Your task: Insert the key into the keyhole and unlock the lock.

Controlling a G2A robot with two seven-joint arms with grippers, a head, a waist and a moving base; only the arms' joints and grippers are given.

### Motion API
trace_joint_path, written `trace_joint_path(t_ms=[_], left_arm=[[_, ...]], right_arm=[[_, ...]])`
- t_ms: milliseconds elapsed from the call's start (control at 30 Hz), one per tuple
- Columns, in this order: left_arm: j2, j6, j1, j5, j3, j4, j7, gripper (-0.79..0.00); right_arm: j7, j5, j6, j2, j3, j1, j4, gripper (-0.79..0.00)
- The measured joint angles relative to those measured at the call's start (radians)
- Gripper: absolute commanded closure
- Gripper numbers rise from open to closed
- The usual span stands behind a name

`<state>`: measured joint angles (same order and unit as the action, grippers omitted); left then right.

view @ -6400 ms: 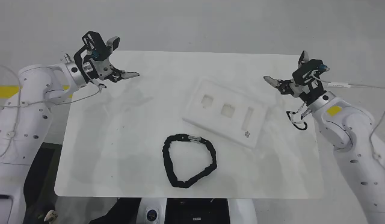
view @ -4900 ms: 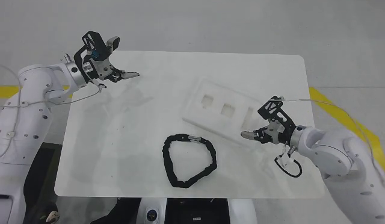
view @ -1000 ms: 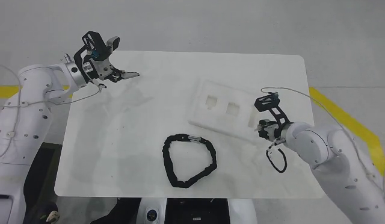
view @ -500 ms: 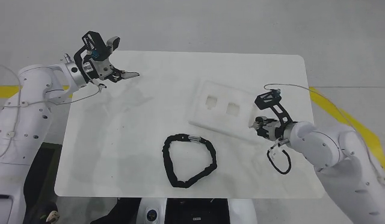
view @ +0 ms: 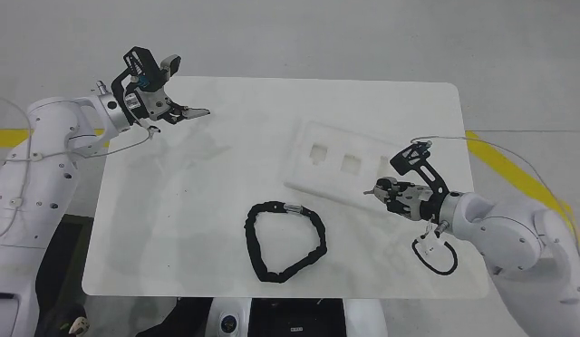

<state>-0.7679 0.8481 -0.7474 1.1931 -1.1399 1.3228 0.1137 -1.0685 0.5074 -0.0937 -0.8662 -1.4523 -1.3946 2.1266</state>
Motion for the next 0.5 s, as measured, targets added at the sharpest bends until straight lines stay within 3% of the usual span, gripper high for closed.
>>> trace_joint_path(t_ms=[333, 500], left_arm=[[0.0, -0.001, -0.001, 0.001, 0.0, 0.002, -0.001, -0.785], [0.001, 0.002, -0.02, 0.056, 0.01, 0.078, -0.051, -0.785]], right_arm=[[-0.001, 0.0, 0.001, 0.0, 0.0, 0.0, 0.0, 0.0], [-0.001, 0.0, 0.001, 0.0, 0.0, 0.0, 0.0, 0.0]])
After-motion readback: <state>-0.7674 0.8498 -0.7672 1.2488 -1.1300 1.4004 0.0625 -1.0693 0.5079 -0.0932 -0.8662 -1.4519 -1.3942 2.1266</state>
